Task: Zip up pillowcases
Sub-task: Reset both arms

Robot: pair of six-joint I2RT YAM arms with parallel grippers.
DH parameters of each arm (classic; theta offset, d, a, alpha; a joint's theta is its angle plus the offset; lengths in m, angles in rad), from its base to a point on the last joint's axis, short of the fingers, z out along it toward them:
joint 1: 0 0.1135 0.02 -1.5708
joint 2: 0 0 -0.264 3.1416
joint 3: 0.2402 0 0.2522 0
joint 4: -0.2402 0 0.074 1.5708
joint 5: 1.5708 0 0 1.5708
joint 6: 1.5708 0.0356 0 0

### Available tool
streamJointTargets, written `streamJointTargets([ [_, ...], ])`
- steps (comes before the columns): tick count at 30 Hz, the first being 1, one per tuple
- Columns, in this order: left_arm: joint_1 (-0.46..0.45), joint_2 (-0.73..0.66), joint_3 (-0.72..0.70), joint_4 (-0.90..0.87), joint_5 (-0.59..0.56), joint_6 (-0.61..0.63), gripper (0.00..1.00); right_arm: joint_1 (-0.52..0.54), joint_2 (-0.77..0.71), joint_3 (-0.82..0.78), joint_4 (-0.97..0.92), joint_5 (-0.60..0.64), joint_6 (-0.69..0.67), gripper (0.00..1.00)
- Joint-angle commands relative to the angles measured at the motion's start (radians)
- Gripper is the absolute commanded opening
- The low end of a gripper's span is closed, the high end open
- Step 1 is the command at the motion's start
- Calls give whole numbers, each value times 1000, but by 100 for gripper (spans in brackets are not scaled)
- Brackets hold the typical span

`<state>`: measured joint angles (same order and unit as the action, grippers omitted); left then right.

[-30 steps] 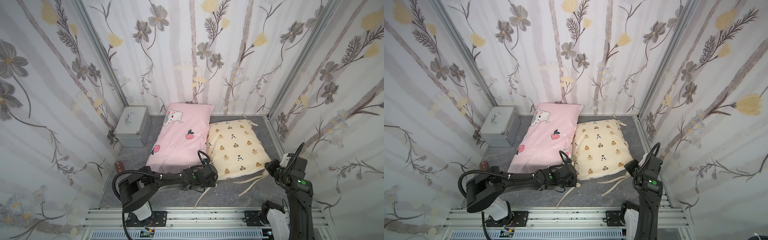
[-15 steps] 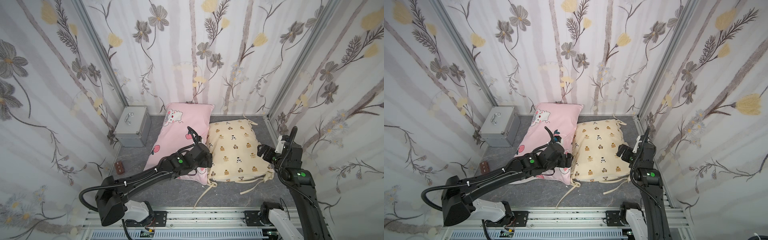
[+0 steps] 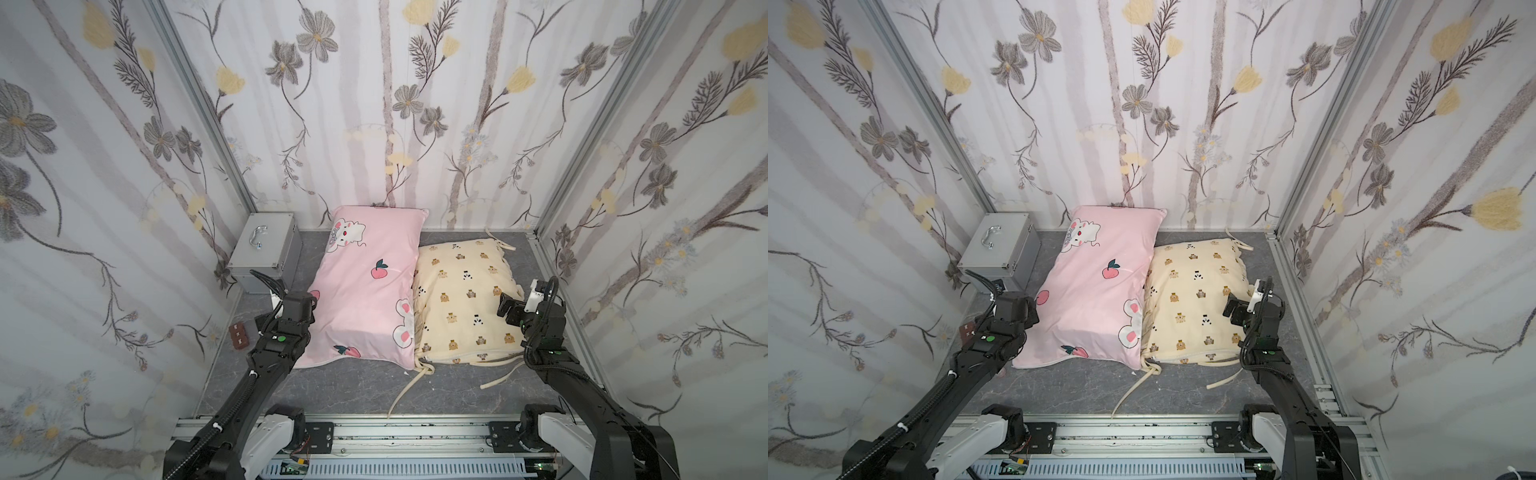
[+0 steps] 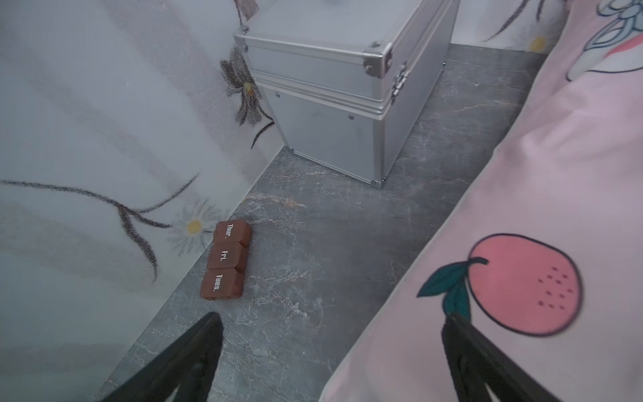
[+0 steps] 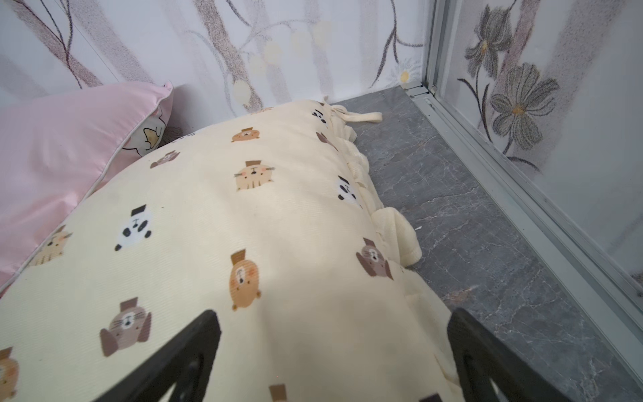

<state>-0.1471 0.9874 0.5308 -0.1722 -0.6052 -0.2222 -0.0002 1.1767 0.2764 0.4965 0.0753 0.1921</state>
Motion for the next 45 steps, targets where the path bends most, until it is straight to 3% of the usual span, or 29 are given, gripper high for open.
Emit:
streamJointTargets([
  [1,61,62,-73,389,51,59,100,1,36,-99,416,49,-56,100],
  [5,95,205,-163,730,154,97,100,0,59,-136,584,73,-72,100],
  [8,98,359,-194,952,162,136,100,5,129,-143,724,94,-108,100],
  [12,116,485,-123,960,259,125,100,0,267,-149,841,123,-96,100],
  [13,114,530,-115,1015,267,150,100,0,341,-168,970,124,-105,100],
  [14,104,522,-85,926,292,155,100,0,345,-166,1015,116,-107,100],
  [16,98,534,-104,984,314,177,100,-2,284,-133,816,123,-92,100],
  [18,98,594,-160,1145,350,190,100,-4,344,-150,964,132,-96,100],
  [19,98,603,-175,1194,343,203,100,-6,317,-139,896,145,-84,100],
  [20,96,567,-151,1076,352,183,100,-10,303,-125,837,151,-73,100],
  [21,99,605,-168,1180,349,200,100,-11,312,-120,842,158,-71,100],
  [23,97,577,-159,1119,348,187,100,-11,331,-131,904,161,-77,100],
  [24,93,600,-177,1192,341,205,100,-11,320,-123,867,165,-74,100],
  [28,92,579,-162,1123,403,216,100,-6,328,-113,863,170,-80,100],
  [45,95,587,-159,1134,408,217,100,-6,330,-114,869,170,-79,100],
])
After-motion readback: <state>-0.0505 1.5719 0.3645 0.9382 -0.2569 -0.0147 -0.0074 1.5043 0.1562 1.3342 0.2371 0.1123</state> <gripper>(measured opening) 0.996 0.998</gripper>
